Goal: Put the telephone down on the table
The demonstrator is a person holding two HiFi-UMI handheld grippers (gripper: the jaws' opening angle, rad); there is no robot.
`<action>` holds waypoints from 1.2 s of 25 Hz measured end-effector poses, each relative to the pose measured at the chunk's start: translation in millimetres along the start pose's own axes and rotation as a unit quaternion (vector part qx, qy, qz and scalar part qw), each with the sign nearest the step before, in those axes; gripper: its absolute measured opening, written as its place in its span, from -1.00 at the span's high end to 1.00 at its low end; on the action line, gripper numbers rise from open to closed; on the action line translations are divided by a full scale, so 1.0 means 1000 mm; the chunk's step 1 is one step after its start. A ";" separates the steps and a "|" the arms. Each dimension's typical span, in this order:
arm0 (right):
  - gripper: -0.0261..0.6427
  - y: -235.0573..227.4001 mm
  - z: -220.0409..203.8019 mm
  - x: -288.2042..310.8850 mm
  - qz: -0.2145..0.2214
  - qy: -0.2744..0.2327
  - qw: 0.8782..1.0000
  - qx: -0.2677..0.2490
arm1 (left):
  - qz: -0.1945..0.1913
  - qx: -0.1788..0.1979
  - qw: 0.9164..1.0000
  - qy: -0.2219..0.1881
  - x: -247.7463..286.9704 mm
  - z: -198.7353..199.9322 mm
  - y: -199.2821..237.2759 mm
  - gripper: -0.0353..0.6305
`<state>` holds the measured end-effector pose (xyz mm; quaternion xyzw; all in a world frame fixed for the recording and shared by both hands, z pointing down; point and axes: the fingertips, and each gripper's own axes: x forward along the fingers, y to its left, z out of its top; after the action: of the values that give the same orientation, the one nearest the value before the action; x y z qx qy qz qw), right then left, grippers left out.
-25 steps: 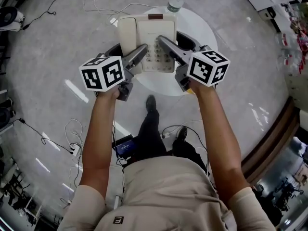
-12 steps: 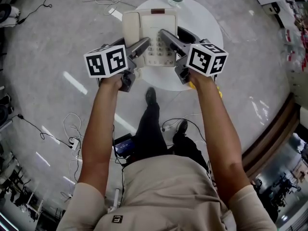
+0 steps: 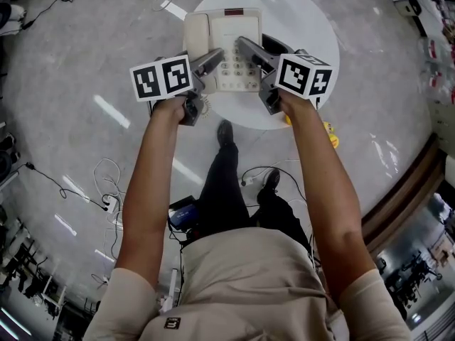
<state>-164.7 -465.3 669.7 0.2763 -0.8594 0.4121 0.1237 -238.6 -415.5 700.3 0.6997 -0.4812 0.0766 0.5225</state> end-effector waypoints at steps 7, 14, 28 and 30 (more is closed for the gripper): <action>0.24 -0.029 -0.037 0.018 -0.002 0.016 1.000 0.027 | 0.013 -0.013 1.000 0.022 0.024 -0.027 0.029 -0.07; 0.24 -0.052 -0.055 0.029 -0.014 0.028 0.999 0.044 | 0.022 -0.020 0.999 0.039 0.044 -0.038 0.045 -0.07; 0.25 -0.075 -0.068 0.030 -0.068 0.032 0.996 0.048 | 0.033 -0.014 0.999 0.032 0.050 -0.039 0.046 -0.08; 0.25 -0.076 -0.070 0.029 -0.084 0.040 0.995 0.032 | 0.037 -0.013 0.999 0.030 0.051 -0.041 0.047 -0.08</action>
<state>-145.8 -460.3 774.6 0.3341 -0.8140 0.4383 0.1836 -231.3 -412.4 780.5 0.6718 -0.4919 0.1101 0.5427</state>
